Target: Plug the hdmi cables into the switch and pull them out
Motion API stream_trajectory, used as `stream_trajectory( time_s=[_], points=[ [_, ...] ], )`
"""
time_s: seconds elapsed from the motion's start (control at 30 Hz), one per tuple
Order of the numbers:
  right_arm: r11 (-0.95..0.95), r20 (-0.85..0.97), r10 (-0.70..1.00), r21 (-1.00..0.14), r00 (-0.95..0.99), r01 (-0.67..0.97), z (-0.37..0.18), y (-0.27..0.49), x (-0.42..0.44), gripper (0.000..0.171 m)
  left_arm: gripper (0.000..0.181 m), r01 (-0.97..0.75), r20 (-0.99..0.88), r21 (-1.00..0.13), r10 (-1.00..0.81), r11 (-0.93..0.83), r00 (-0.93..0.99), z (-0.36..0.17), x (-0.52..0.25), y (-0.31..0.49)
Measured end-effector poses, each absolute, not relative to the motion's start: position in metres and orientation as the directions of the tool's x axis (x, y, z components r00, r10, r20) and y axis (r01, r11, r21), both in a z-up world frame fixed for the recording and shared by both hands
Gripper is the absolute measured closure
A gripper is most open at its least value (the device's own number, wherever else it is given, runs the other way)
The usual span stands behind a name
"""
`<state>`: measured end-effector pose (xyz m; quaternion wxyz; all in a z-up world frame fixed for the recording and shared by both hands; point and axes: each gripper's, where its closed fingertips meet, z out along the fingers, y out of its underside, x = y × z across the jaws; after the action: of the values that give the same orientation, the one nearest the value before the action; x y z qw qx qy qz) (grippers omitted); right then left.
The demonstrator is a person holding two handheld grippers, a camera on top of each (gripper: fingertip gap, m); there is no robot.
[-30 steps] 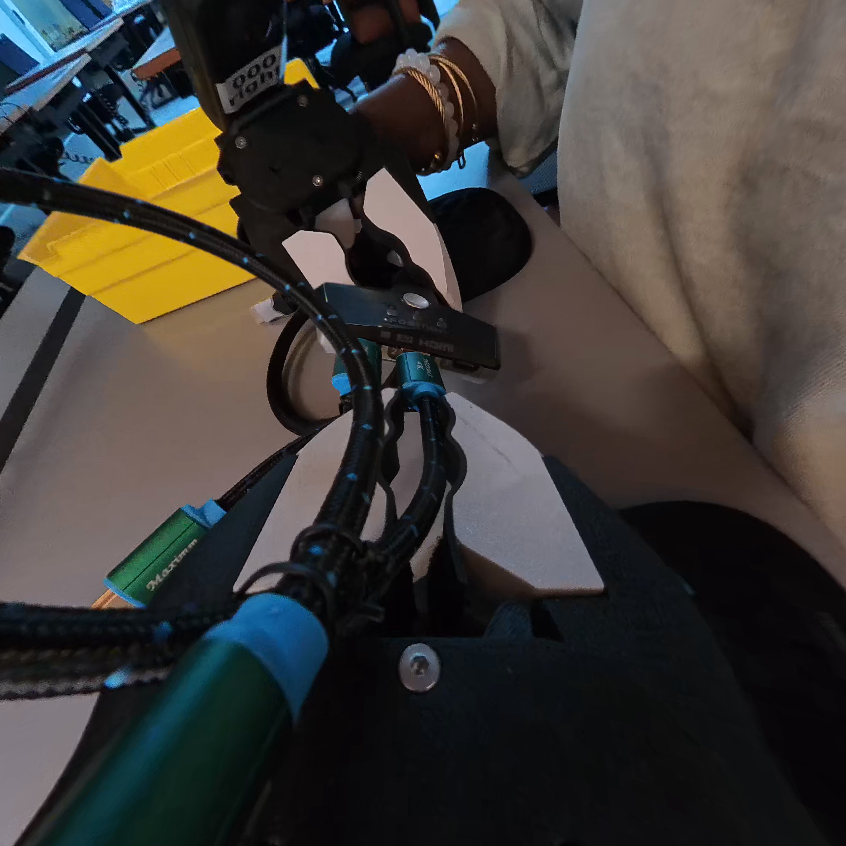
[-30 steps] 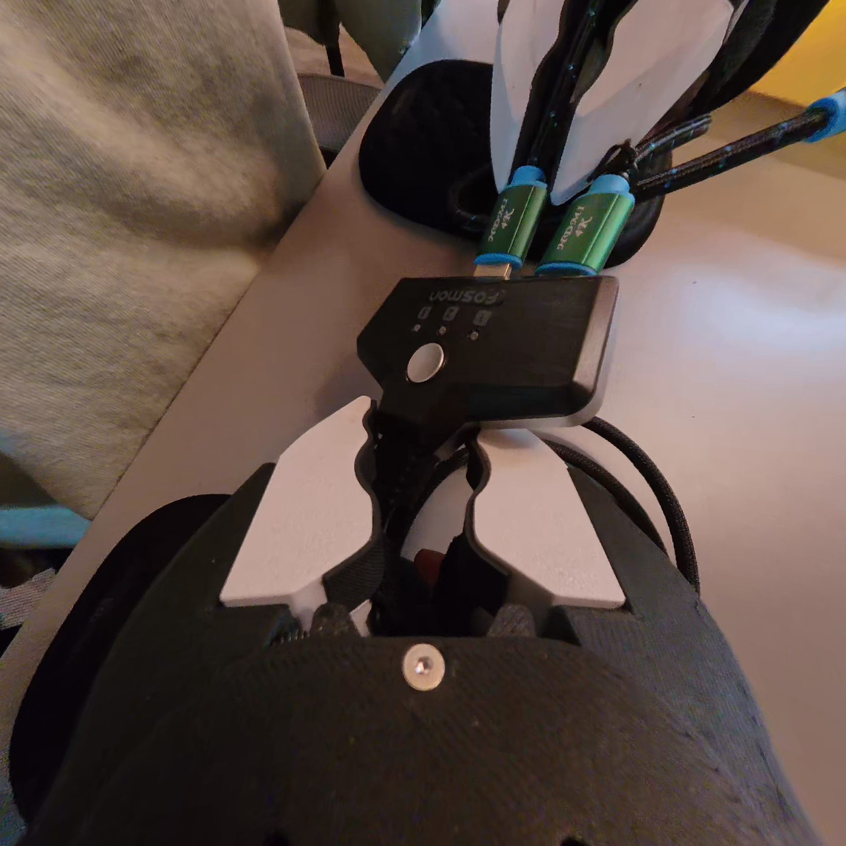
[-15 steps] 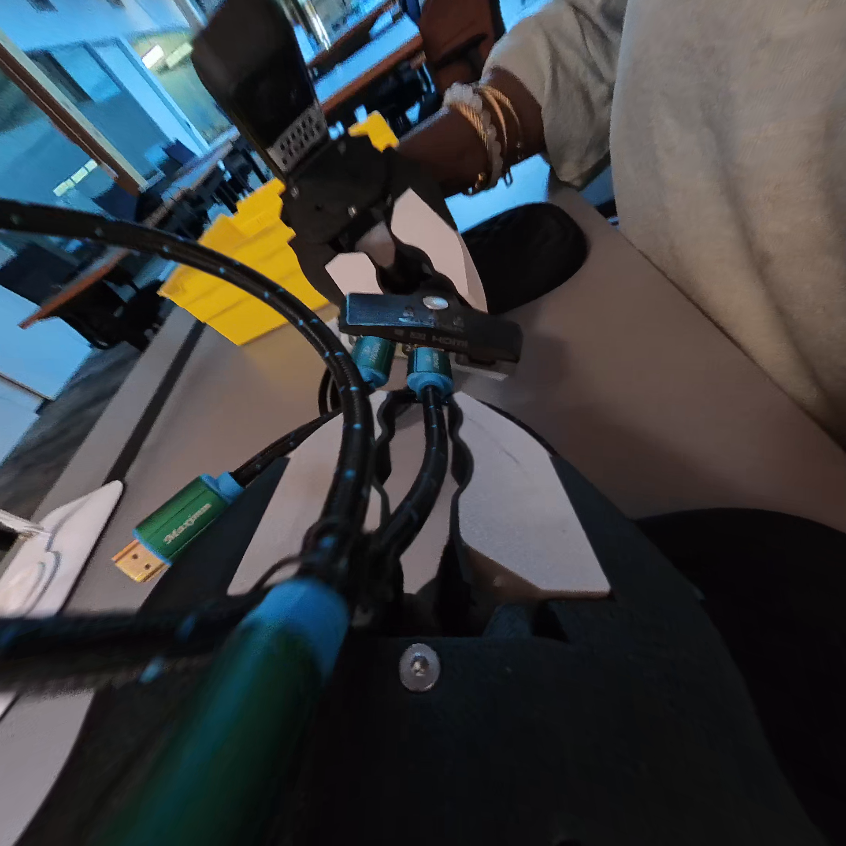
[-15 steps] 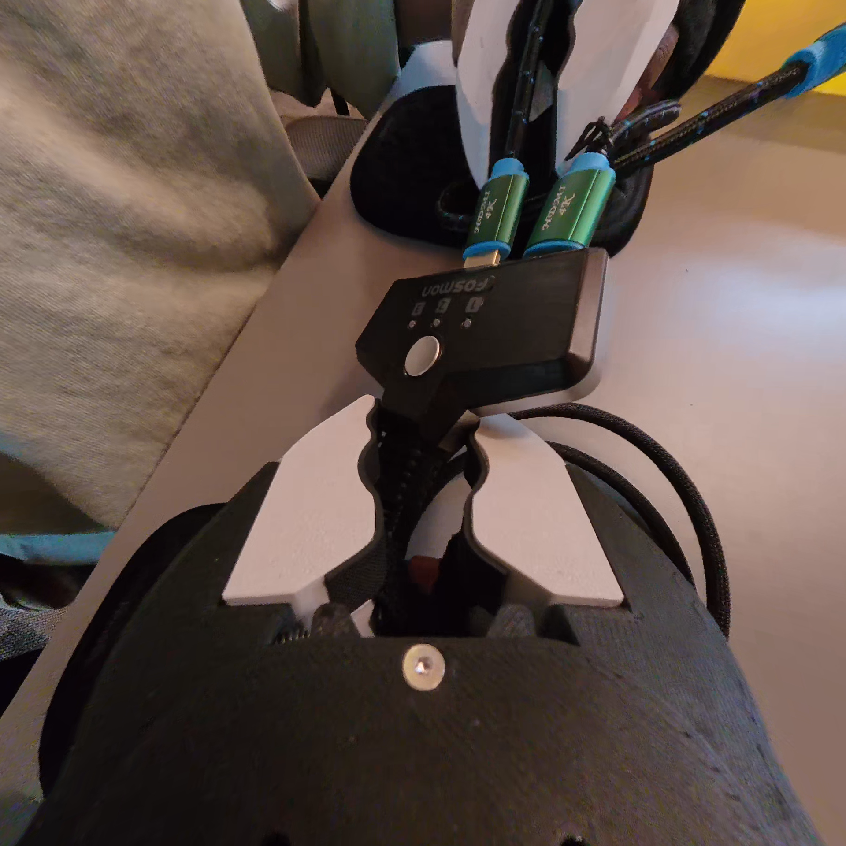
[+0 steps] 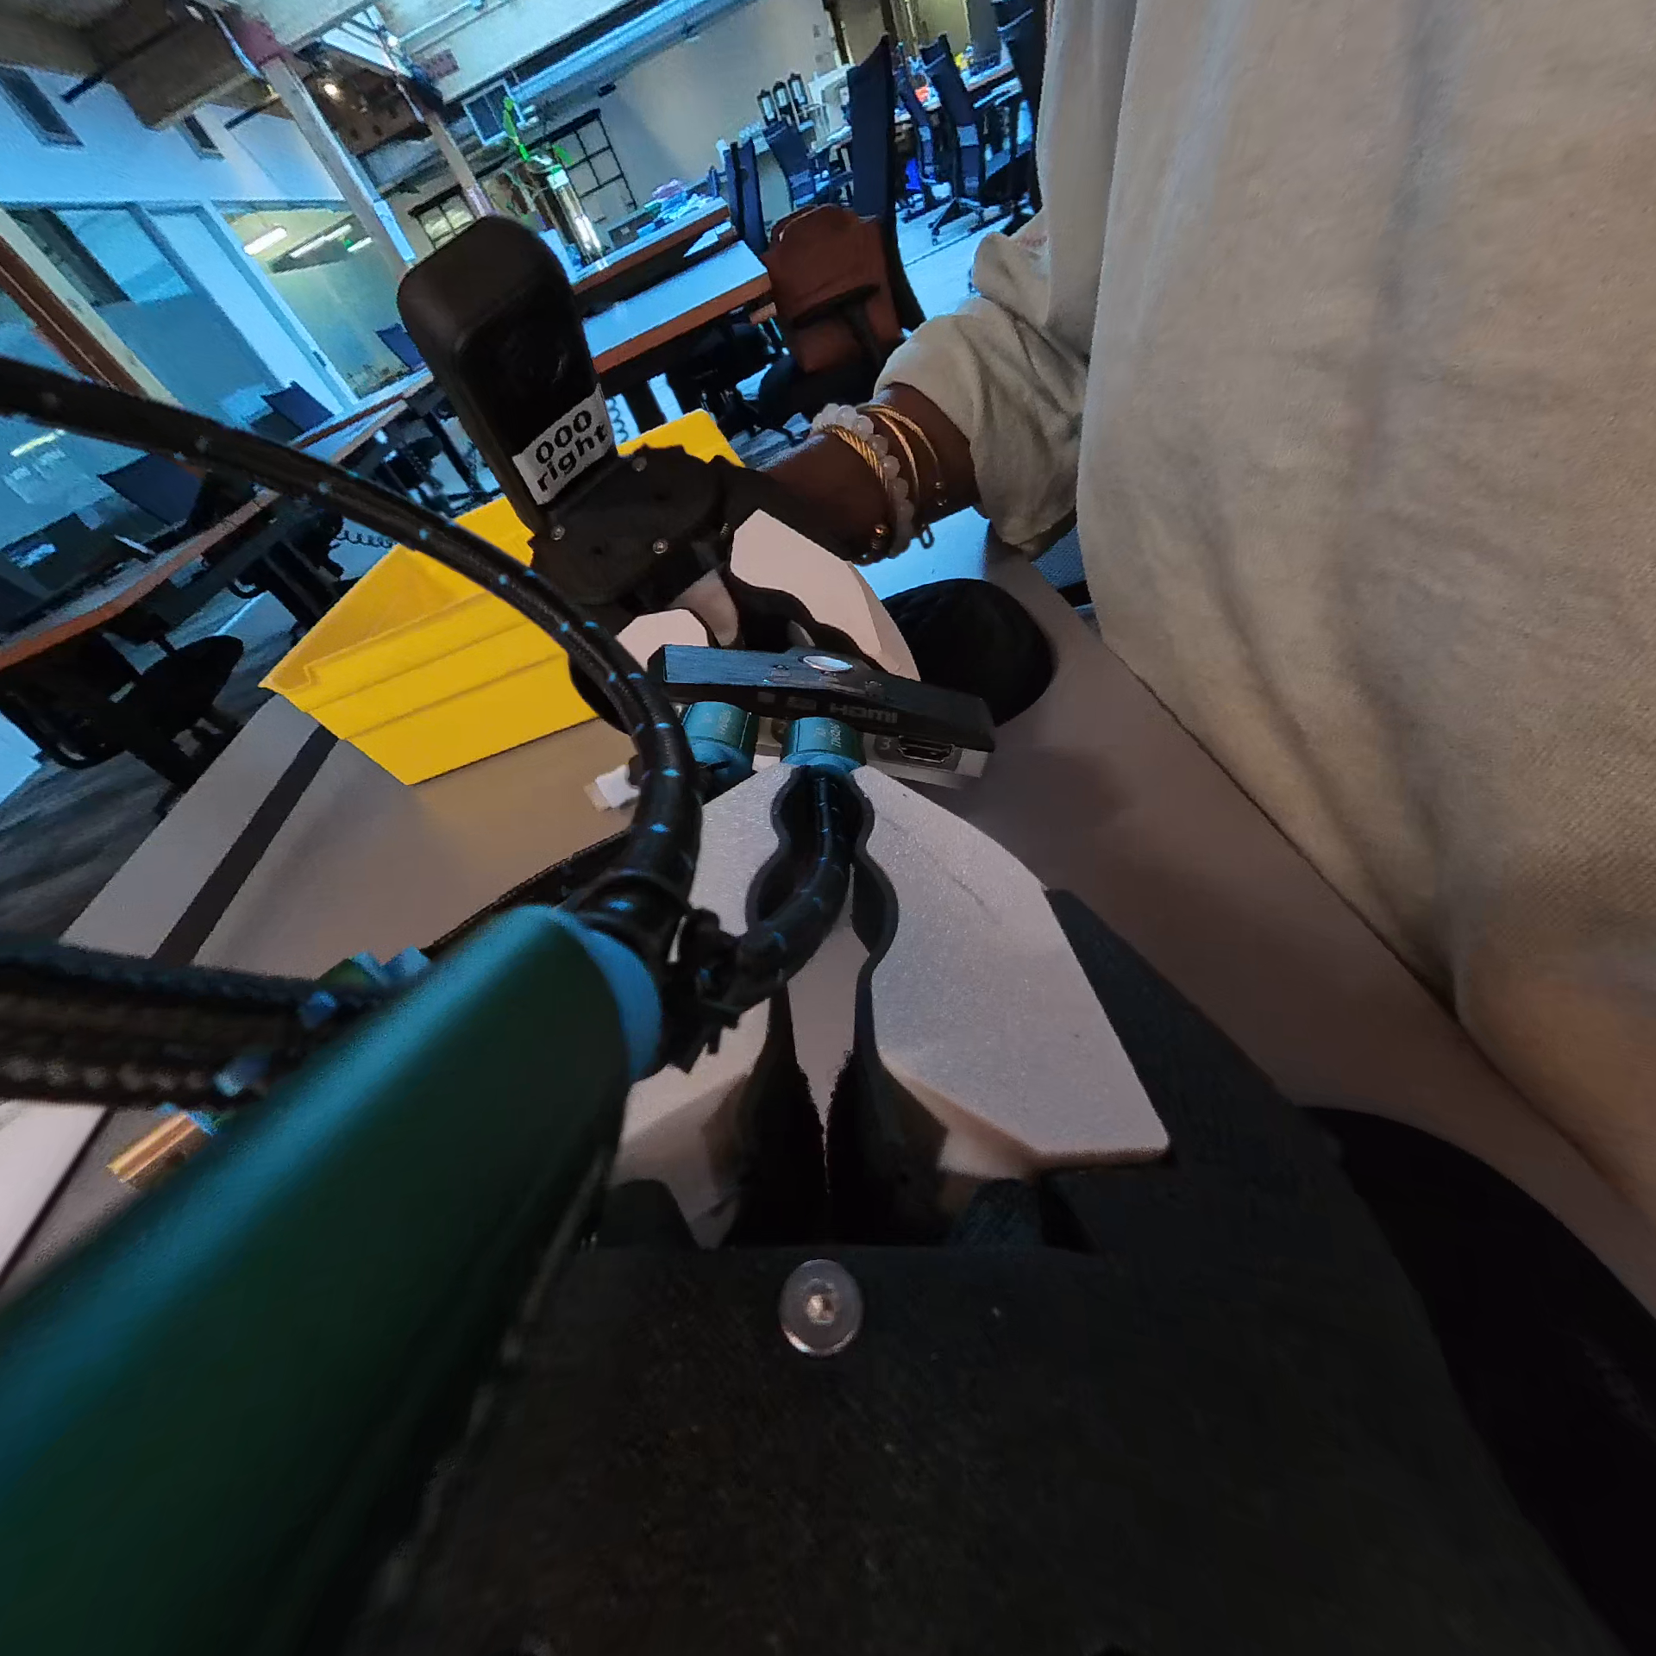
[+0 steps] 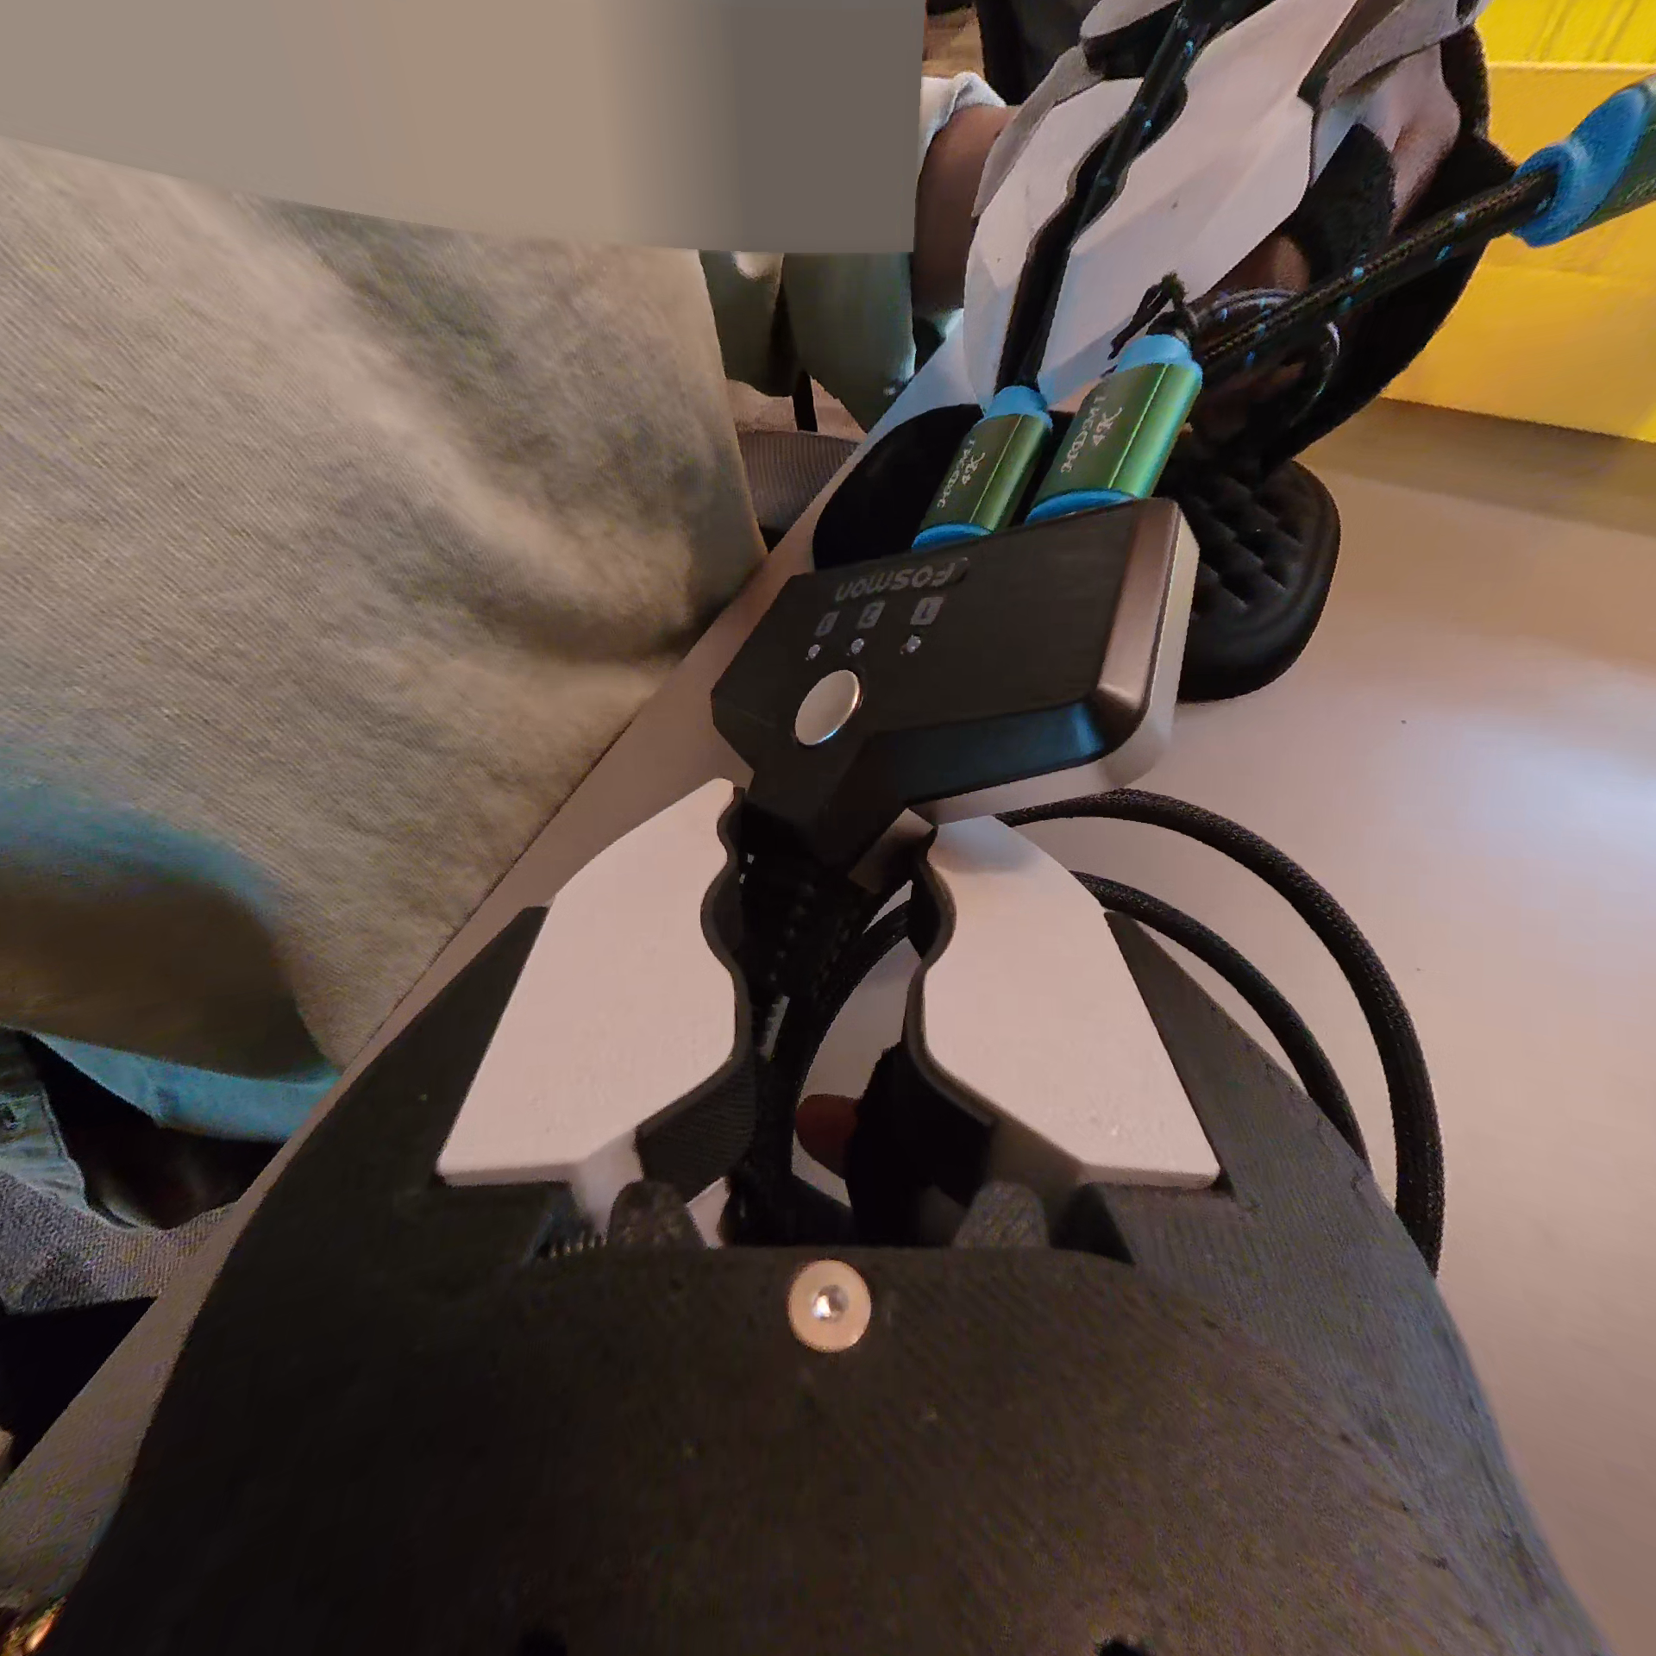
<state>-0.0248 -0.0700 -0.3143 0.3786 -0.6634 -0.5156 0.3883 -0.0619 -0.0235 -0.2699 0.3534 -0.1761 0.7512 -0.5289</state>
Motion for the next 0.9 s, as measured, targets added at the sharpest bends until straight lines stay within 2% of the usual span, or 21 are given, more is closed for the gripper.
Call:
stream_trajectory(
  time_s=[0.2, 0.37, 0.53, 0.67, 0.8, 0.9],
  points=[
    [-0.187, -0.14, 0.978, -0.917, 0.155, 0.351, -0.31, -0.07, -0.025, 0.138, 0.174, 0.155, -0.364, -0.919, -0.635, 0.362, -0.681, -0.267, -0.06, -0.023],
    [-0.212, -0.134, 0.961, -0.92, 0.243, 0.33, -0.307, -0.059, -0.026, 0.138, 0.174, 0.091, -0.3, -0.943, -0.695, 0.321, -0.654, -0.259, -0.058, -0.009],
    [-0.257, -0.146, 0.917, -0.928, 0.371, 0.269, -0.304, -0.04, -0.02, 0.138, 0.142, 0.058, -0.19, -0.981, -0.863, 0.184, -0.468, -0.24, -0.052, 0.031],
    [-0.28, -0.155, 0.86, -0.94, 0.486, 0.197, -0.298, -0.026, -0.014, 0.138, 0.14, 0.248, -0.048, -0.969, -0.974, -0.008, -0.22, -0.203, -0.067, 0.073],
    [-0.293, -0.144, 0.752, -0.947, 0.643, 0.13, -0.294, -0.006, -0.003, 0.138, 0.137, 0.481, 0.23, -0.851, -0.973, -0.21, -0.016, -0.168, -0.1, 0.113],
    [-0.235, -0.056, 0.681, -0.961, 0.73, 0.145, -0.291, 0.006, 0.001, 0.137, 0.136, 0.42, 0.295, -0.875, -0.953, -0.242, 0.065, -0.17, -0.091, 0.108]
  ],
)
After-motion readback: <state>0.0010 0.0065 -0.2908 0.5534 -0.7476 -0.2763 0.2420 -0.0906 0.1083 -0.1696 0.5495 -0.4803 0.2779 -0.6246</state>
